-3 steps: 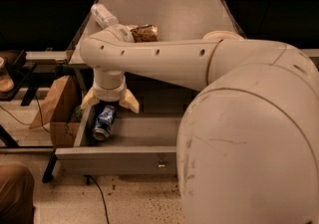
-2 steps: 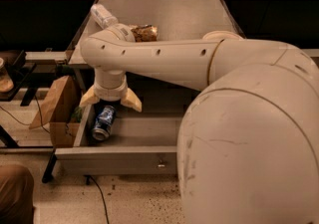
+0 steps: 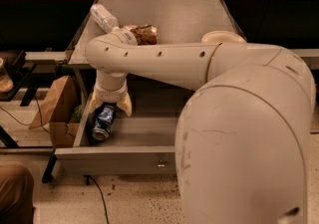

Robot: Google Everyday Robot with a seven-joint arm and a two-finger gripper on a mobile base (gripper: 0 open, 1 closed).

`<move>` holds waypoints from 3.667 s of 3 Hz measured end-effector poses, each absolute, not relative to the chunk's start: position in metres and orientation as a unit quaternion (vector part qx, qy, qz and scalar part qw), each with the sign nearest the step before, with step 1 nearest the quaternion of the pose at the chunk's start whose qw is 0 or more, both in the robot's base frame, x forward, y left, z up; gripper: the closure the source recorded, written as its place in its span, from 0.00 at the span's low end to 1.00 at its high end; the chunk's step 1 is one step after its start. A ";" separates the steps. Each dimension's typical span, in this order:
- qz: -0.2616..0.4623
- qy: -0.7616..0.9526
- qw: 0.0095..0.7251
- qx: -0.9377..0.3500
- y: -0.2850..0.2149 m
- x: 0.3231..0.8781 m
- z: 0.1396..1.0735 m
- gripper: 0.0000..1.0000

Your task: Pick pepsi can from top drawer and place on counter

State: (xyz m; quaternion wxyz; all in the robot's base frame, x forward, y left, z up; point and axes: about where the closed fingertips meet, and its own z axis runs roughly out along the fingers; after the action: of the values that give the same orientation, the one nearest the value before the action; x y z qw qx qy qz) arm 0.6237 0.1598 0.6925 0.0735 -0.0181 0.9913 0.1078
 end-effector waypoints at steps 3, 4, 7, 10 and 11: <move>0.106 0.993 0.050 -0.025 0.166 0.626 0.664 0.28; 0.107 0.993 0.042 -0.031 0.169 0.623 0.658 0.29; 0.097 0.994 0.031 -0.042 0.184 0.616 0.645 0.37; 0.065 0.996 0.010 -0.059 0.209 0.610 0.621 0.57; 0.073 0.996 0.004 -0.060 0.209 0.612 0.618 0.80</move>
Offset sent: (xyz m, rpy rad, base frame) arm 0.0085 0.0021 -0.0273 -0.0014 0.0403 -0.0037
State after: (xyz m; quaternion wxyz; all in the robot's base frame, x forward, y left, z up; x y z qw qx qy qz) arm 0.6119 0.2085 0.6177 0.0035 -0.0602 0.9955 0.0731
